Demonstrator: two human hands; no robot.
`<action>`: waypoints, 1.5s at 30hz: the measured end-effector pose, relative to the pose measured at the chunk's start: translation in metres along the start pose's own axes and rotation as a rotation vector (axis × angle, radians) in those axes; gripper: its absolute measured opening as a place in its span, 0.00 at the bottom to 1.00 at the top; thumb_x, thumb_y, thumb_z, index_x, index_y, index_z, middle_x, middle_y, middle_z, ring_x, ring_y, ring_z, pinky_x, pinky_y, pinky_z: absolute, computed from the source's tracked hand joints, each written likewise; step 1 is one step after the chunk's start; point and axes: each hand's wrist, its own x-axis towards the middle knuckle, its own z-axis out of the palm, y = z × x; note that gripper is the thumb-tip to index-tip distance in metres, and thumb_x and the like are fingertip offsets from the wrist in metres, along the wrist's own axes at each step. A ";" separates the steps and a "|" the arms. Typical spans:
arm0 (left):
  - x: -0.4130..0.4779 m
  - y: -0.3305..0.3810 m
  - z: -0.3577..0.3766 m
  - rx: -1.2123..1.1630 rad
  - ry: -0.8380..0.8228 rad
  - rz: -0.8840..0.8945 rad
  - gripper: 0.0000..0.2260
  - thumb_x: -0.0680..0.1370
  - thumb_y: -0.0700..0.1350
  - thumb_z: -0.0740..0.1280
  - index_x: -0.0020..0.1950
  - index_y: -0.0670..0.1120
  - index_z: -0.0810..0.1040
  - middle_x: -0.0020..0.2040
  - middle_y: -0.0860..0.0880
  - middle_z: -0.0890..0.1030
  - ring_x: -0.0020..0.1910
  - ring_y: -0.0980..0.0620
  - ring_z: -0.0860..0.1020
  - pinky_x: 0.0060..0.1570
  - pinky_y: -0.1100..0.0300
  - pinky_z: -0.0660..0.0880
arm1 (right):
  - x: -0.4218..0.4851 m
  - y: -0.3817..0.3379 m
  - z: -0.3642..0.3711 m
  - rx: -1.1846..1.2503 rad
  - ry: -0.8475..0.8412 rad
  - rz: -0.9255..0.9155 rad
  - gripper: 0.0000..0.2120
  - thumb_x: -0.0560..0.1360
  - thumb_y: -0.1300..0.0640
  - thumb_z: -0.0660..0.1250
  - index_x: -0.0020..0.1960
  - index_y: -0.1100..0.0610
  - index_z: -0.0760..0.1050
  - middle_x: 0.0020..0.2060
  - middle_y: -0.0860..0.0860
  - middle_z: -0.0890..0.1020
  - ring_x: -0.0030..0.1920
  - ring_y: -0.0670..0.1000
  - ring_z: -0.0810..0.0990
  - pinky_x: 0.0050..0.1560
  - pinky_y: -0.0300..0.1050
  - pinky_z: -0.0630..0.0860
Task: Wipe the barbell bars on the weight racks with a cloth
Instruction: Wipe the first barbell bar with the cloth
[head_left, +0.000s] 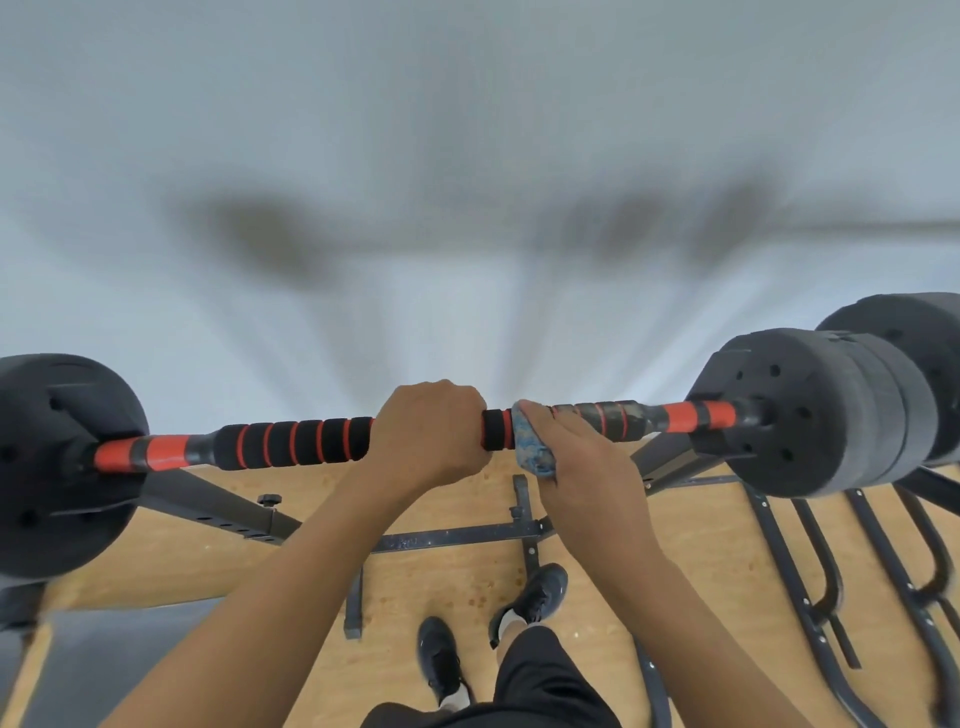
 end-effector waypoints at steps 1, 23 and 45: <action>0.002 -0.001 -0.003 -0.029 -0.051 0.001 0.08 0.73 0.52 0.70 0.39 0.52 0.74 0.33 0.54 0.77 0.30 0.56 0.75 0.34 0.60 0.76 | -0.001 0.000 0.000 -0.009 -0.001 -0.002 0.31 0.73 0.66 0.67 0.74 0.49 0.70 0.52 0.48 0.79 0.42 0.55 0.79 0.36 0.53 0.79; -0.009 0.005 0.013 0.098 0.187 -0.038 0.16 0.80 0.54 0.65 0.35 0.51 0.67 0.30 0.53 0.71 0.29 0.52 0.73 0.33 0.59 0.67 | 0.024 -0.025 -0.006 -0.096 -0.075 0.058 0.09 0.77 0.58 0.62 0.56 0.50 0.75 0.43 0.47 0.74 0.40 0.52 0.78 0.41 0.52 0.80; 0.029 -0.019 -0.024 -0.526 -0.645 -0.004 0.21 0.72 0.58 0.79 0.50 0.42 0.81 0.34 0.48 0.84 0.29 0.52 0.80 0.37 0.57 0.80 | -0.022 -0.006 0.003 0.210 0.133 0.070 0.33 0.76 0.67 0.69 0.77 0.49 0.66 0.43 0.48 0.76 0.41 0.49 0.76 0.38 0.44 0.78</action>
